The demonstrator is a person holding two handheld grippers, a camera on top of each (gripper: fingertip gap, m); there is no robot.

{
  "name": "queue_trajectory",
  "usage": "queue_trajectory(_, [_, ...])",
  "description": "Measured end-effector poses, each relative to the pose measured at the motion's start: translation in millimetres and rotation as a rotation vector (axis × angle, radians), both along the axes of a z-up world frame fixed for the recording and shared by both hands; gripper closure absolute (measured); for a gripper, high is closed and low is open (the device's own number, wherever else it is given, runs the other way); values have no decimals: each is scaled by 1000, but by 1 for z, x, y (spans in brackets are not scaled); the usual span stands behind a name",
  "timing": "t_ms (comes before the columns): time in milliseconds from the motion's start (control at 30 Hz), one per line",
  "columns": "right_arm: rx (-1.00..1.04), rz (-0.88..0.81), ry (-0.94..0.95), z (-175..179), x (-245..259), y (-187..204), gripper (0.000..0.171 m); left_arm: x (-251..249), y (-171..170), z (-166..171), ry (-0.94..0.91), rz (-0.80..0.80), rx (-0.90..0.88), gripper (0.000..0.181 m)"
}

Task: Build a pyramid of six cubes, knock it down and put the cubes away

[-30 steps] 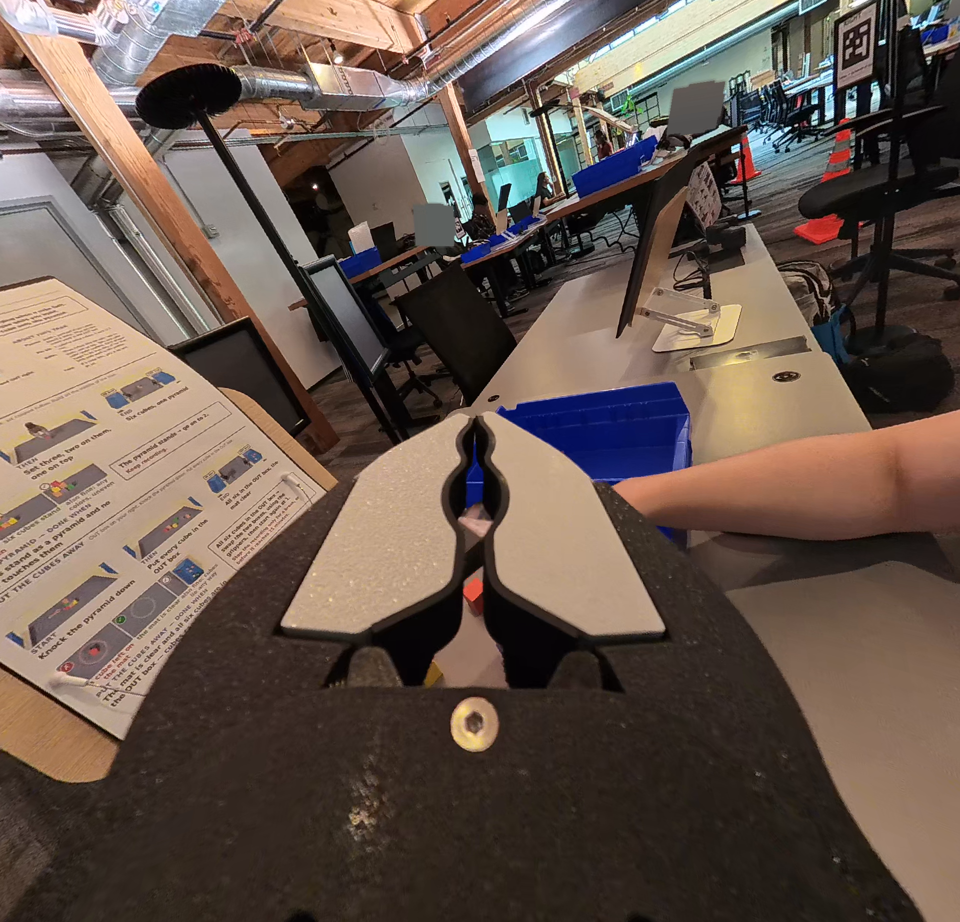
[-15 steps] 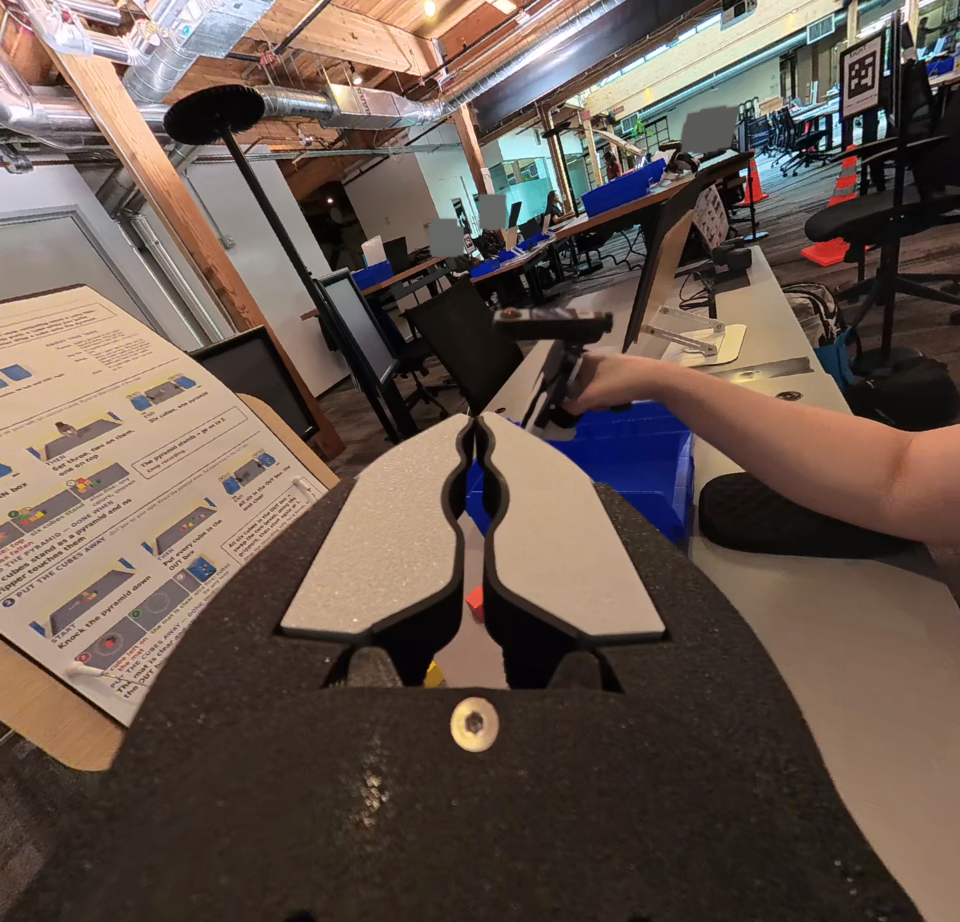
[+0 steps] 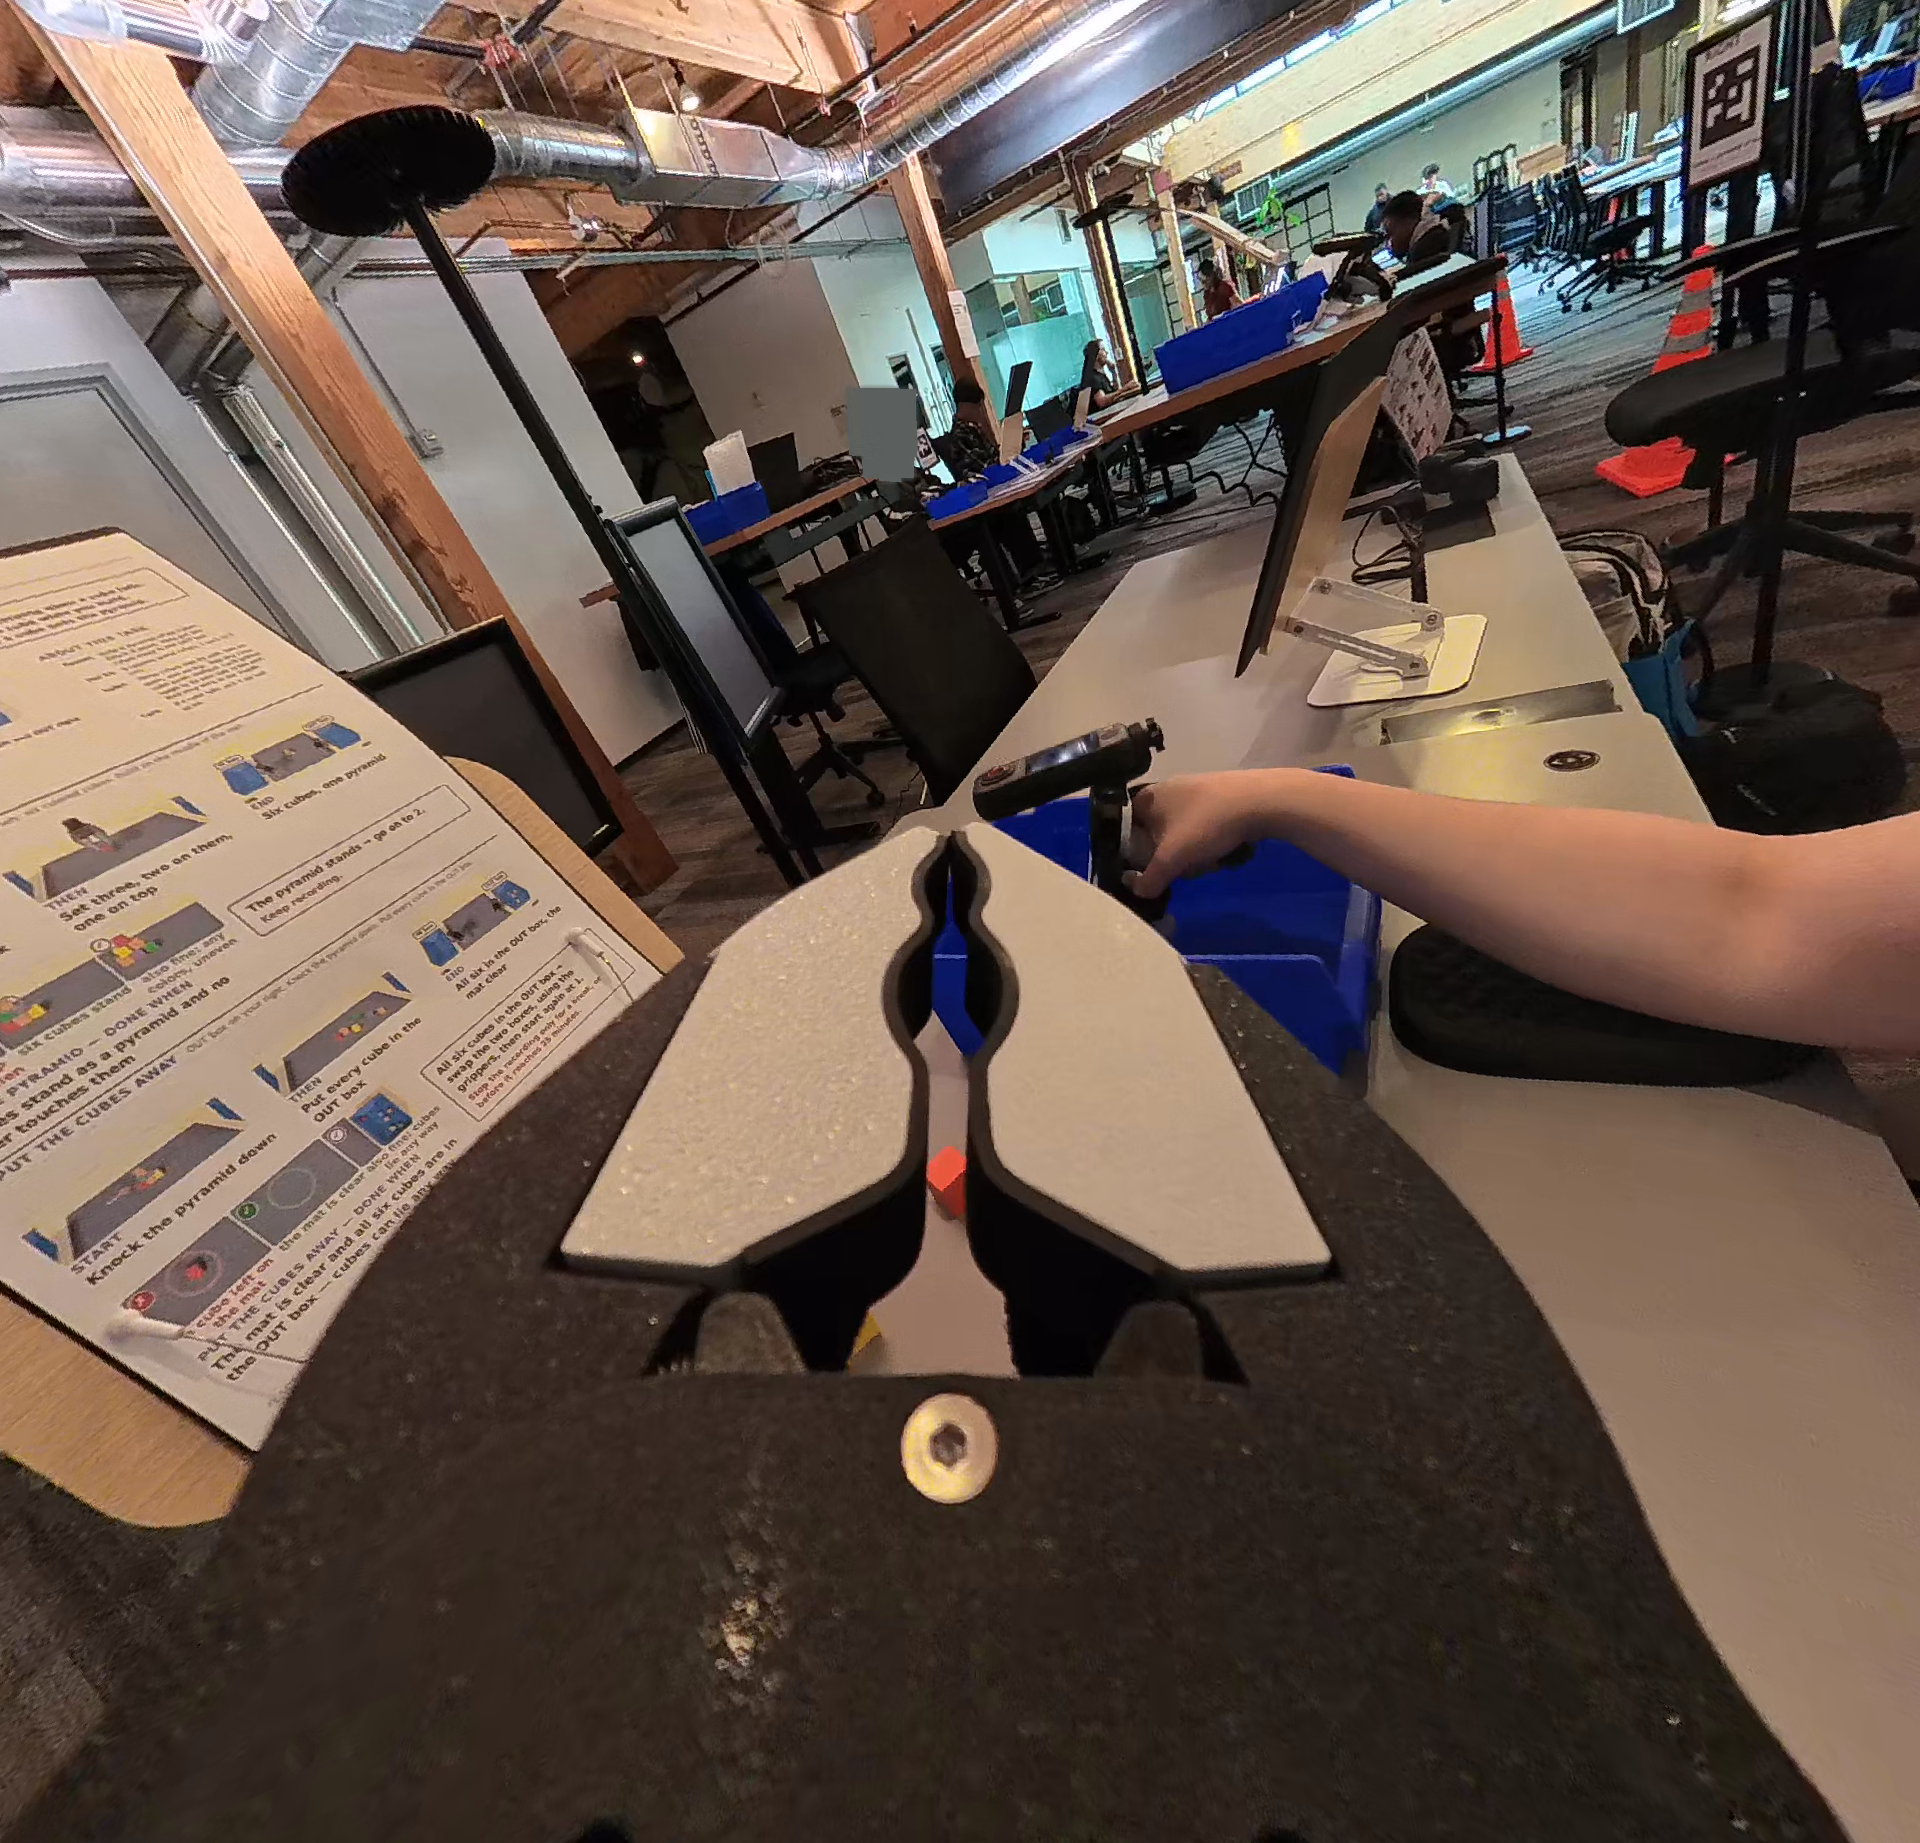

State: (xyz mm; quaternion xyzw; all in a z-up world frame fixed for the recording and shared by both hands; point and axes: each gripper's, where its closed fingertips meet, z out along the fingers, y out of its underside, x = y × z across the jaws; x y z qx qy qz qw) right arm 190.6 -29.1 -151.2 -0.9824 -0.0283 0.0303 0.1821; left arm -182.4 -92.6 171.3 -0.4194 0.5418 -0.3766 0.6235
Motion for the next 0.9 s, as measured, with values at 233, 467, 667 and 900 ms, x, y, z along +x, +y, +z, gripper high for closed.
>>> queue_trajectory(233, [243, 55, -114, 66, -9, 19, 123, 0, -3, 0, 7, -3, 13, 181])
queue_trajectory(467, [687, 438, -173, 181, -164, 22, 124, -1, -2, 0, 4, -2, 8, 181])
queue_trajectory(667, [280, 648, -144, 80, -257, 9, 126, -1, -4, -1, 17, -4, 17, 181])
queue_trajectory(900, [74, 620, -66, 24, -271, 0, 124, -4, -6, 1, 9, -11, 24, 181])
